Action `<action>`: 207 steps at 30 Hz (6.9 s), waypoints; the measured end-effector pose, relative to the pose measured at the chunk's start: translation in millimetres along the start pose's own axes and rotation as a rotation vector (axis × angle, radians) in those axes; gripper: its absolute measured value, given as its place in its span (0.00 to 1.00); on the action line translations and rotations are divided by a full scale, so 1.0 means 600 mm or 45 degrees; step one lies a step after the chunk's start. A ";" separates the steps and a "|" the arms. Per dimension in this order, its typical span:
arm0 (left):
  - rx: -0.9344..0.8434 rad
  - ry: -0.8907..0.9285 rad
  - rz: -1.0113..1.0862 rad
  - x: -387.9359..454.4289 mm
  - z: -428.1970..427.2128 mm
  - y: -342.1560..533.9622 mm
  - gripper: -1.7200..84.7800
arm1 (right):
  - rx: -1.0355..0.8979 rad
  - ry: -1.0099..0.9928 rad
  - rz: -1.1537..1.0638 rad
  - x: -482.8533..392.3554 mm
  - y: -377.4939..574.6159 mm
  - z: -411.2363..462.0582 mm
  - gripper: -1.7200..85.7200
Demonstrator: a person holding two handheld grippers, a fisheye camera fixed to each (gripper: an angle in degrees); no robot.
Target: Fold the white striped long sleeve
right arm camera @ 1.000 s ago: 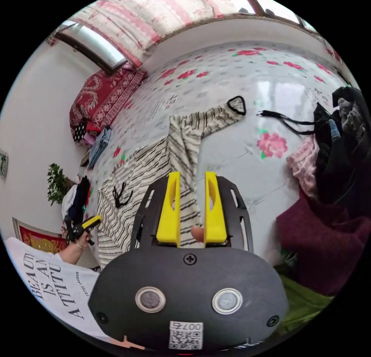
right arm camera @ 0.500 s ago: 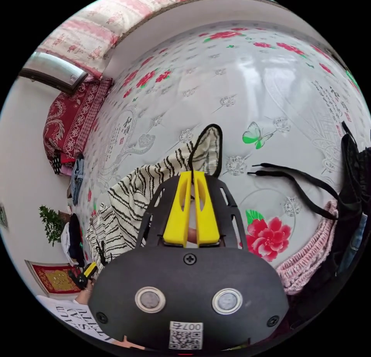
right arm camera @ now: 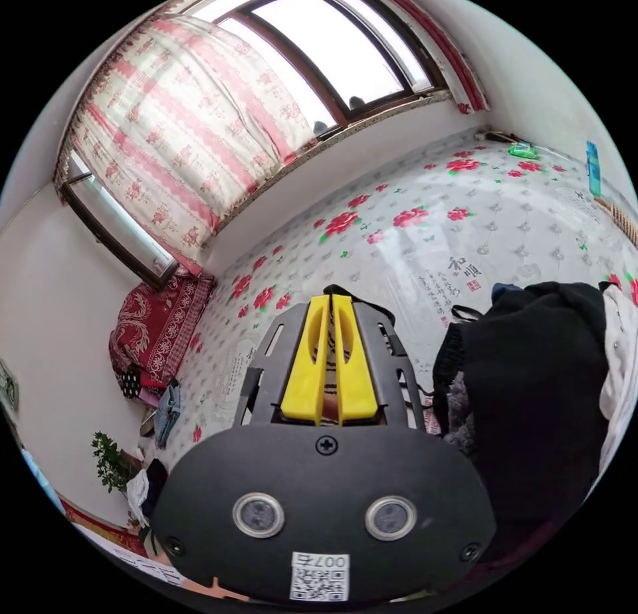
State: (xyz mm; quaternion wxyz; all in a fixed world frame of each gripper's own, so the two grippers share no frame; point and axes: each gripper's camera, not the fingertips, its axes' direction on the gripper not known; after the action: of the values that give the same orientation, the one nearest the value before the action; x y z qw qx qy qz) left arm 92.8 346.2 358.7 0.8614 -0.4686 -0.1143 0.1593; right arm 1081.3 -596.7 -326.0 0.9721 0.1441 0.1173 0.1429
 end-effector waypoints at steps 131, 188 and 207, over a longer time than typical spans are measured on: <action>-0.194 0.467 -0.350 -0.117 -0.093 0.331 0.12 | -1.024 0.302 -0.503 -0.311 1.015 -0.137 0.09; 0.344 0.738 -0.617 -0.296 -0.185 0.033 0.01 | -0.848 -0.616 -0.577 -0.351 0.294 -0.065 0.02; 0.059 0.340 -0.985 -0.191 -0.055 0.211 0.09 | -0.824 -0.394 0.047 0.023 0.523 0.020 0.09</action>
State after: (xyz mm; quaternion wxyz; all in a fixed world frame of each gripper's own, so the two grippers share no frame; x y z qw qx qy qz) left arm -22.9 341.6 228.5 0.8753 -0.3881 -0.1657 -0.2359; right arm 1020.7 -307.8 -219.0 0.9710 -0.1490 -0.0853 0.1665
